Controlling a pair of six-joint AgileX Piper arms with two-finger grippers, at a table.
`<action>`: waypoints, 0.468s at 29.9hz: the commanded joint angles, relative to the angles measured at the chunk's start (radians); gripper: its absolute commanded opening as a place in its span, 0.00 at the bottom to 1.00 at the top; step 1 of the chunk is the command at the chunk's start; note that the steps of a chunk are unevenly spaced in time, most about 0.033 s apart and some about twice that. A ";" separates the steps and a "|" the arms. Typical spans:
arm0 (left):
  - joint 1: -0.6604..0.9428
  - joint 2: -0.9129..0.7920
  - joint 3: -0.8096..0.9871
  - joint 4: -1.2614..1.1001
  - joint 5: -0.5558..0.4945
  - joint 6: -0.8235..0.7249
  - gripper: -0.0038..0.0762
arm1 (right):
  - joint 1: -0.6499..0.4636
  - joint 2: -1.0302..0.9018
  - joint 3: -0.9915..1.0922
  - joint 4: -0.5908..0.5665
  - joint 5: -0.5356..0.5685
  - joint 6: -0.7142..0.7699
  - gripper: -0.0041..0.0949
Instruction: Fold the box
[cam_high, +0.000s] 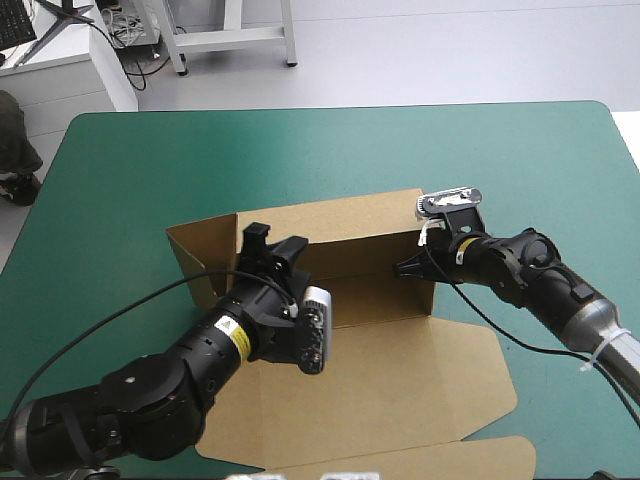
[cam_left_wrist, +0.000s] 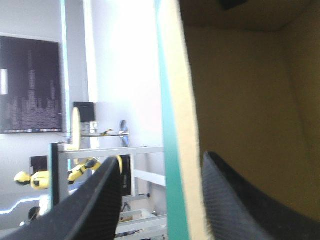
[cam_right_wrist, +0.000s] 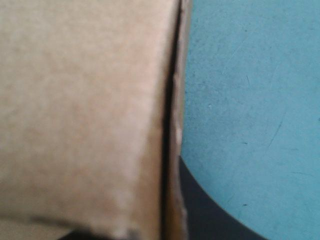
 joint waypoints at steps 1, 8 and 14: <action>0.045 -0.066 -0.030 0.175 -0.039 -0.083 0.48 | -0.002 -0.048 -0.109 -0.026 0.058 0.012 0.03; 0.343 -0.076 -0.133 0.007 -0.118 -0.096 0.48 | -0.004 -0.027 -0.306 -0.075 0.282 0.012 0.03; 0.667 -0.076 -0.174 -0.259 -0.240 -0.096 0.46 | -0.004 0.069 -0.488 -0.160 0.466 0.007 0.03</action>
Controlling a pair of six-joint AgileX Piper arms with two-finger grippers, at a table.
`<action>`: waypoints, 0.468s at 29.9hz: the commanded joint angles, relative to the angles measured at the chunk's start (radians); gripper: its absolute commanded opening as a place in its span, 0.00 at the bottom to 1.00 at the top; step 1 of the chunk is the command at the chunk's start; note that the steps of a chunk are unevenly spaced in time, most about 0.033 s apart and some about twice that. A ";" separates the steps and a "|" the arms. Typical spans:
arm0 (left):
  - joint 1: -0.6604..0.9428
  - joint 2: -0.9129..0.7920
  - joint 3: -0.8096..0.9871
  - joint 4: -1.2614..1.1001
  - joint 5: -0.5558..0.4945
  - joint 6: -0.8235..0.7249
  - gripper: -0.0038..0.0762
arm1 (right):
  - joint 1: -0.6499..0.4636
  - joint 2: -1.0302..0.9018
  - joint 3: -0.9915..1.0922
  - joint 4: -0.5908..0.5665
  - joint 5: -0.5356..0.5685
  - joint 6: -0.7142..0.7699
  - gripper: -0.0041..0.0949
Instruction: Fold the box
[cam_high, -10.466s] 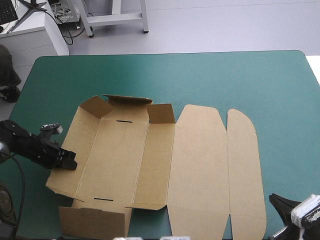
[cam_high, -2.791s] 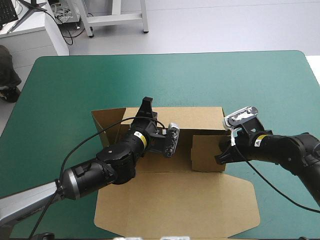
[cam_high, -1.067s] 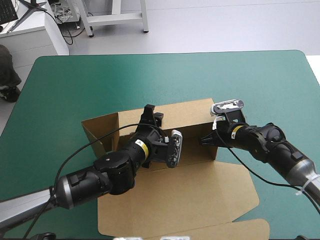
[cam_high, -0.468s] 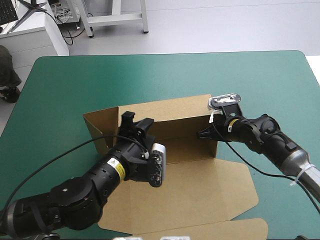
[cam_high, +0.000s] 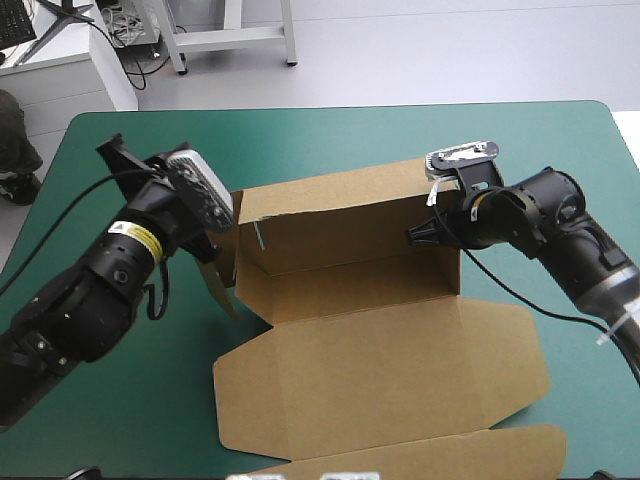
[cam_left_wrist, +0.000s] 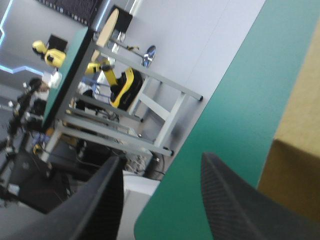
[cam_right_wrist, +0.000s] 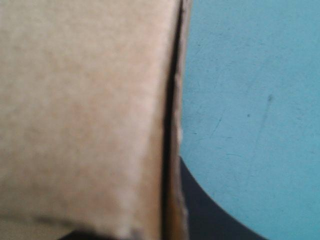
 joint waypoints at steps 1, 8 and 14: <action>0.155 -0.018 -0.041 -0.136 -0.090 -0.016 0.42 | -0.011 0.051 -0.138 -0.059 0.056 -0.014 0.02; 0.353 -0.038 -0.011 -0.422 -0.104 0.050 0.04 | -0.169 0.278 -0.367 0.131 0.188 -0.177 0.02; 0.357 -0.155 0.151 -0.517 -0.204 0.058 0.04 | -0.225 0.456 -0.457 0.158 0.184 -0.221 0.02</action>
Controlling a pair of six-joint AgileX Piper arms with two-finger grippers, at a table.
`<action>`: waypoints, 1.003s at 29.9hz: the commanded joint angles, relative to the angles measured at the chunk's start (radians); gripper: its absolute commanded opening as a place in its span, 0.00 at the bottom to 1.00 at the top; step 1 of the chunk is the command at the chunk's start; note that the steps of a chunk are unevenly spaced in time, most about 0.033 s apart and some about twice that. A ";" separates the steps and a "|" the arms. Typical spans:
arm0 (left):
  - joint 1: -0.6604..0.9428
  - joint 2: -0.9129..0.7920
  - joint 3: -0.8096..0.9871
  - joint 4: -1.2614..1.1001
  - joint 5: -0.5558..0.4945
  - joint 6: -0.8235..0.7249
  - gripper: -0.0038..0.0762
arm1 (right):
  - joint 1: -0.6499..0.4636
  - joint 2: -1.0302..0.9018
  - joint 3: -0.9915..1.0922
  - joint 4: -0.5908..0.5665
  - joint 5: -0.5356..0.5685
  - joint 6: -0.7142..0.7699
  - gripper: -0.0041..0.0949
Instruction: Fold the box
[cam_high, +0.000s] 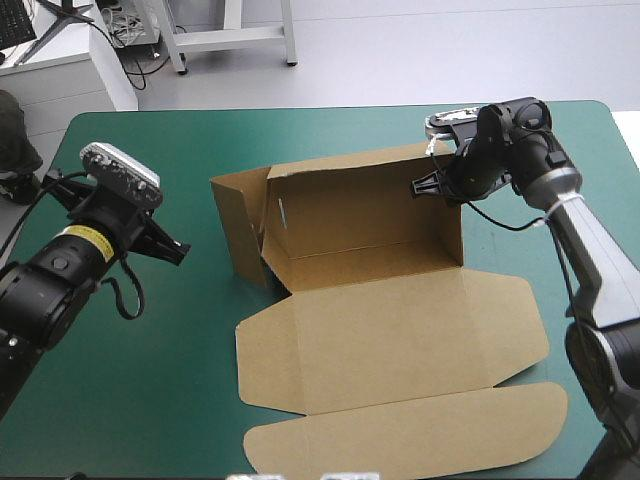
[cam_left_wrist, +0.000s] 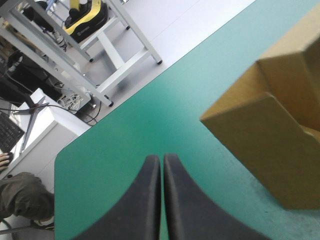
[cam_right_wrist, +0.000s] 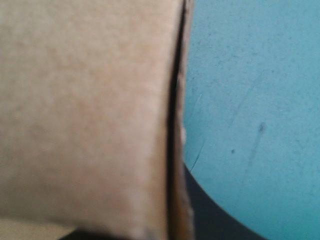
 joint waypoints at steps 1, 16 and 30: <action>0.003 -0.100 0.095 -0.041 -0.122 0.001 0.04 | -0.015 0.048 -0.066 0.005 0.001 -0.032 0.02; 0.003 -0.668 0.496 -0.297 -0.070 0.032 0.04 | 0.014 0.239 -0.032 0.024 0.012 -0.069 0.02; 0.005 -0.878 0.496 -0.322 0.213 0.044 0.04 | 0.096 0.167 0.140 -0.083 0.008 -0.030 0.02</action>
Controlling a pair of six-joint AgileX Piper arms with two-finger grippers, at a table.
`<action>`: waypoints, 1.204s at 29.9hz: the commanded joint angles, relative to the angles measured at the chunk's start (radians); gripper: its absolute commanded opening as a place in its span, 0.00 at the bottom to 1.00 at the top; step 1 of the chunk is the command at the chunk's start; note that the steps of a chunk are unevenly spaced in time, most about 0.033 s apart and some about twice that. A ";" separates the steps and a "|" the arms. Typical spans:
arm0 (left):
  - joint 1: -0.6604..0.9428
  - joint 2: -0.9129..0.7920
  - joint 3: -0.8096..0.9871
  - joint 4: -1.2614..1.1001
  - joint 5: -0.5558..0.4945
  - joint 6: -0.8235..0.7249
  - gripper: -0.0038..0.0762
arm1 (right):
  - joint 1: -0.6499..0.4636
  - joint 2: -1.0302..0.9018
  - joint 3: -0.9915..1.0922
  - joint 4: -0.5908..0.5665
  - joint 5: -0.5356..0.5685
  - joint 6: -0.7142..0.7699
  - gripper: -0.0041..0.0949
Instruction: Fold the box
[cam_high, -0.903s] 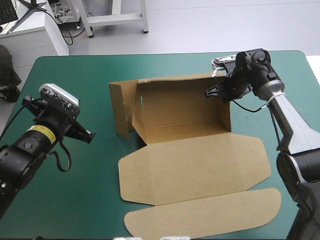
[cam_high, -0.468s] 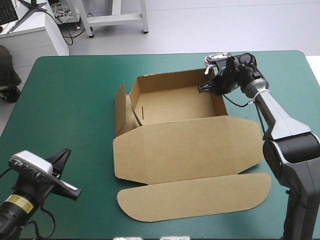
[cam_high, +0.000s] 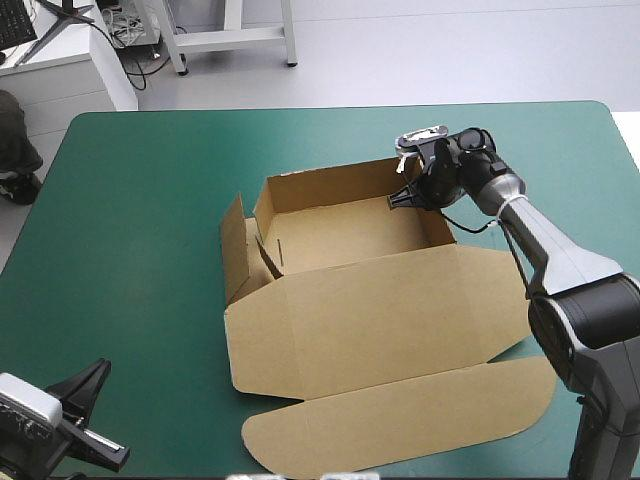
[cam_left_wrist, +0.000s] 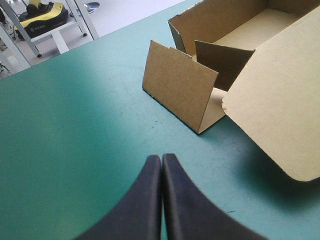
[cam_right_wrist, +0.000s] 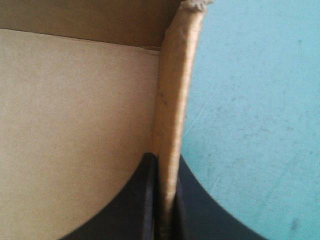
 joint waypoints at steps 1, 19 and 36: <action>0.003 0.013 -0.025 -0.007 -0.059 0.000 0.04 | 0.025 -0.002 0.037 0.003 0.286 -0.030 0.02; 0.003 0.013 -0.025 -0.004 -0.062 0.000 0.04 | 0.025 -0.143 -0.157 -0.030 0.291 -0.041 0.49; 0.003 0.013 -0.025 -0.007 -0.058 -0.006 0.31 | 0.025 -0.310 -0.155 -0.058 0.291 -0.050 0.49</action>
